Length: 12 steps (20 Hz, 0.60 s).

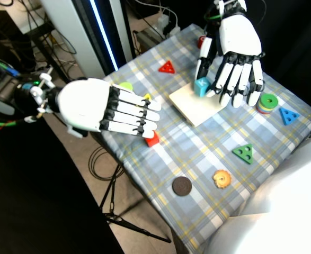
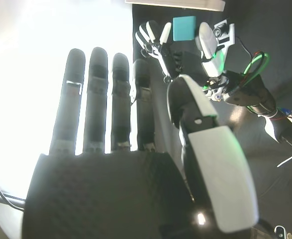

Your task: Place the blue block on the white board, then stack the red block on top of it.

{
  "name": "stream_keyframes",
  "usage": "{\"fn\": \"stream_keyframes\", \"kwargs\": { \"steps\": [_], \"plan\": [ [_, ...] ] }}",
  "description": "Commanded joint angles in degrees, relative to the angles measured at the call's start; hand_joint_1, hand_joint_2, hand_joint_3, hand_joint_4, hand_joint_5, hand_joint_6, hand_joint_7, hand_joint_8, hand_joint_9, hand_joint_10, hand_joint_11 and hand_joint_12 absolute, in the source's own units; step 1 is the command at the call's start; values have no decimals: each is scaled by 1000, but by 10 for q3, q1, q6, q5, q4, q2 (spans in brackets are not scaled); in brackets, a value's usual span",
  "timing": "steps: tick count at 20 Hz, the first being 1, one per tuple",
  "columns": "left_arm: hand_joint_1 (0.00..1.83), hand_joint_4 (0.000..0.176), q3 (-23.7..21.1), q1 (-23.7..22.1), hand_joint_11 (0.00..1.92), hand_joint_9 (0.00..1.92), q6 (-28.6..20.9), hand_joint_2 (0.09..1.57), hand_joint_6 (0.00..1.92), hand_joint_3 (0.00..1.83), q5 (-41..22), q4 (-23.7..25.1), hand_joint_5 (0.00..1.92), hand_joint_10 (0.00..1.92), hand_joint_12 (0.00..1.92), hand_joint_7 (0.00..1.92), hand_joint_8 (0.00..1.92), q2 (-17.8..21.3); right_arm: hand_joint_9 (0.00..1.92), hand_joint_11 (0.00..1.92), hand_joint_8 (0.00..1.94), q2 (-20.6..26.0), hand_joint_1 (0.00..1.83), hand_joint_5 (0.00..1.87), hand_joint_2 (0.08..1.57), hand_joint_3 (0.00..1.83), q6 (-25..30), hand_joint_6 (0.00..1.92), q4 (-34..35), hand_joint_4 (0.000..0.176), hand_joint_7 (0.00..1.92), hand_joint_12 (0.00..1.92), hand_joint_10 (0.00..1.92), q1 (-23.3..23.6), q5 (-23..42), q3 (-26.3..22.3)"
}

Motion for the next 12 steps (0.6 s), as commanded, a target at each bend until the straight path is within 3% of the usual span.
{"fn": "stream_keyframes", "kwargs": {
  "steps": [1, 5, 7, 8, 9, 10, 12],
  "plan": [
    [1049, 131, 2, -10, 0, 501, -1, 1094, 906, 0, -59, 8, 1021, 1, 547, 722, 1, -2, 584, 335, 1, -1, 597, 553, 1390, 0, 4, 1, 9, 0, 626, 480, 1, 6, 71, 3],
    [1059, 123, 6, -13, 0, 515, -1, 1086, 872, 0, -59, 7, 1042, 3, 584, 728, 1, -7, 579, 332, 0, -2, 595, 552, 1397, 3, 4, 0, 9, 0, 621, 482, 0, 6, 70, 4],
    [1074, 93, 6, -14, 0, 525, -1, 1080, 847, 0, -59, 7, 1058, 3, 618, 730, 1, -9, 577, 323, 0, -2, 609, 548, 1393, 0, 4, 0, 8, 0, 621, 482, 0, 6, 70, 5],
    [1070, 102, 6, -14, 0, 529, -1, 1080, 853, 0, -60, 7, 1054, 3, 626, 733, 1, -10, 579, 323, 0, -3, 605, 547, 1392, 0, 4, 0, 8, 0, 621, 482, 1, 6, 70, 5],
    [1048, 158, 6, -14, 0, 532, -1, 1081, 871, 1, -60, 7, 1040, 3, 615, 734, 1, -10, 581, 327, 1, -3, 605, 548, 1394, 0, 4, 0, 8, 0, 623, 485, 2, 6, 70, 6],
    [1038, 172, 7, -14, 0, 530, -1, 1086, 897, 2, -60, 7, 1023, 1, 602, 725, 3, -11, 580, 326, 1, -3, 607, 548, 1396, 1, 4, 1, 8, 0, 623, 484, 1, 6, 70, 6],
    [1034, 176, 7, -14, 0, 528, -1, 1085, 904, 1, -61, 7, 1020, 0, 603, 705, 0, -12, 581, 326, 1, -3, 607, 550, 1391, 0, 4, 1, 8, 0, 624, 484, 2, 6, 70, 6]
  ]
}}
